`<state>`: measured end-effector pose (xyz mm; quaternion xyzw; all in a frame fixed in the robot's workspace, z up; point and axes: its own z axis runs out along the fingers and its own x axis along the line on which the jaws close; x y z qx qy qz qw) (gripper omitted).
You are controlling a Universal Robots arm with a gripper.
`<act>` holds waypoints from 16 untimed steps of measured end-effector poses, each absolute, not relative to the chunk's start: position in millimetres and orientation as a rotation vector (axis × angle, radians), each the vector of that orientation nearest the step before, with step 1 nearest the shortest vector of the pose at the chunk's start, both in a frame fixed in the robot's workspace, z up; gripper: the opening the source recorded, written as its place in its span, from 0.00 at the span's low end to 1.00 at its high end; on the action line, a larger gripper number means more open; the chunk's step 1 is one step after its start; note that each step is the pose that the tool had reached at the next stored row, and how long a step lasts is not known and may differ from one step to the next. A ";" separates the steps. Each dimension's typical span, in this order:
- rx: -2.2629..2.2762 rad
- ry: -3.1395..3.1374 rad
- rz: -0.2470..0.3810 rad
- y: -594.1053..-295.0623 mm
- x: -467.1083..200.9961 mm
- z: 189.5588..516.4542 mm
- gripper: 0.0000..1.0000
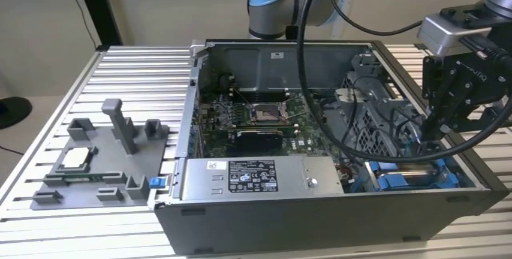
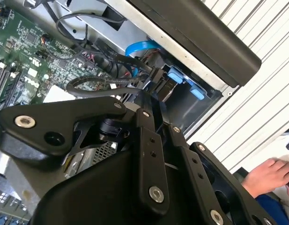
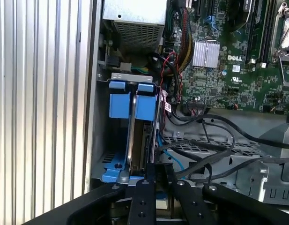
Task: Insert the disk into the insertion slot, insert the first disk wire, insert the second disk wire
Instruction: 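Insert the first disk wire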
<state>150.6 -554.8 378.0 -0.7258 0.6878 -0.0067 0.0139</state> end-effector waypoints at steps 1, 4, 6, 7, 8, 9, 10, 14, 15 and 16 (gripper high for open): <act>-2.253 2.149 -0.020 -555.0 150.6 377.4 0.00; -2.235 2.170 -0.020 -555.6 150.7 375.6 0.00; -2.218 2.188 -0.019 -555.9 150.7 373.4 0.00; -2.209 2.198 -0.018 -555.9 150.7 372.1 0.00; -2.200 2.208 -0.018 -555.9 150.7 370.7 0.00; -2.192 2.217 -0.016 -555.9 150.8 369.8 0.00; -2.187 2.224 -0.015 -555.9 150.8 369.3 0.00; -2.184 2.228 -0.013 -556.0 150.7 369.0 0.00; -2.184 2.228 -0.013 -556.0 150.7 369.0 0.00; -2.184 2.228 -0.013 -555.9 150.7 369.0 0.00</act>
